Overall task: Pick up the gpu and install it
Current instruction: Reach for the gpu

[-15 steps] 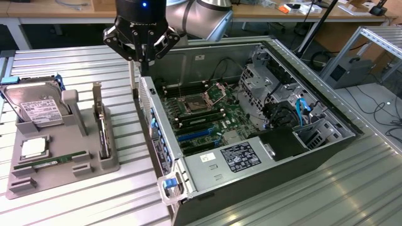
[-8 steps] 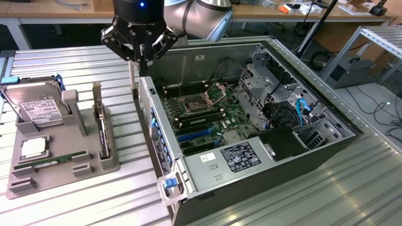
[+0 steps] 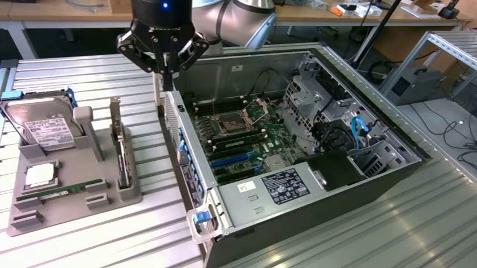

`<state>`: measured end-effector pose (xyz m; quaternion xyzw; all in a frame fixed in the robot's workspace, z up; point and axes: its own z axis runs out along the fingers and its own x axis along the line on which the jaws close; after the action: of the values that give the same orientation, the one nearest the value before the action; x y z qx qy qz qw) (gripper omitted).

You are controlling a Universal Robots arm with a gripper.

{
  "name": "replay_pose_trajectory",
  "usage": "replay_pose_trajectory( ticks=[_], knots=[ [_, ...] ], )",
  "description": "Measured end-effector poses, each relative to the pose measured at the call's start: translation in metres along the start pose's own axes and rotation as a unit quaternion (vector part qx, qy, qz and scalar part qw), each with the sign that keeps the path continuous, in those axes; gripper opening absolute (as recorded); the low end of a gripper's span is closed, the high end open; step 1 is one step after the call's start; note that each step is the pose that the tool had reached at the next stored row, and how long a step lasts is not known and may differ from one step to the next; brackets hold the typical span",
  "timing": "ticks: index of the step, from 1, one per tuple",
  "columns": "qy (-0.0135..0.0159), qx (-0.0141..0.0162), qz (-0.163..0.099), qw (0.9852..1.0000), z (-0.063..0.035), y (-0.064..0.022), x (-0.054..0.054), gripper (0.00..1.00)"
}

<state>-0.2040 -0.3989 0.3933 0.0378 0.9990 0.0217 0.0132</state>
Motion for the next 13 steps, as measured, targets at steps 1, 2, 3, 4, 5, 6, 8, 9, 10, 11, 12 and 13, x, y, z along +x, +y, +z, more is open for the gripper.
replay_pose_trajectory(
  ticks=[1,2,3,4,5,6,8,9,10,11,12,13],
  knots=[
    [0.0000,0.0000,0.000,1.0000,0.0000,0.0000,0.0003,0.11],
    [0.0000,0.0000,0.000,1.0000,0.0000,0.0000,0.0007,0.11],
    [0.0000,0.0000,0.000,1.0000,0.0000,-0.0001,0.0010,0.11],
    [0.0000,0.0000,0.000,1.0000,0.0000,-0.0001,0.0014,0.11],
    [0.0000,0.0000,0.000,1.0000,0.0000,-0.0001,0.0020,0.11],
    [0.0000,0.0000,0.000,1.0000,-0.0001,-0.0002,0.0026,0.11],
    [0.0000,-0.0001,0.000,1.0000,0.0000,-0.0003,0.0034,0.11],
    [0.0000,0.0000,0.000,1.0000,-0.0001,-0.0003,0.0041,0.11],
    [0.0000,0.0000,0.000,1.0000,-0.0001,-0.0003,0.0046,0.11],
    [0.0000,0.0000,0.000,1.0000,-0.0001,-0.0004,0.0050,0.11],
    [0.0000,0.0000,0.000,1.0000,-0.0002,-0.0004,0.0056,0.11],
    [0.0000,0.0000,0.000,1.0000,-0.0002,-0.0005,0.0063,0.11]
  ],
)
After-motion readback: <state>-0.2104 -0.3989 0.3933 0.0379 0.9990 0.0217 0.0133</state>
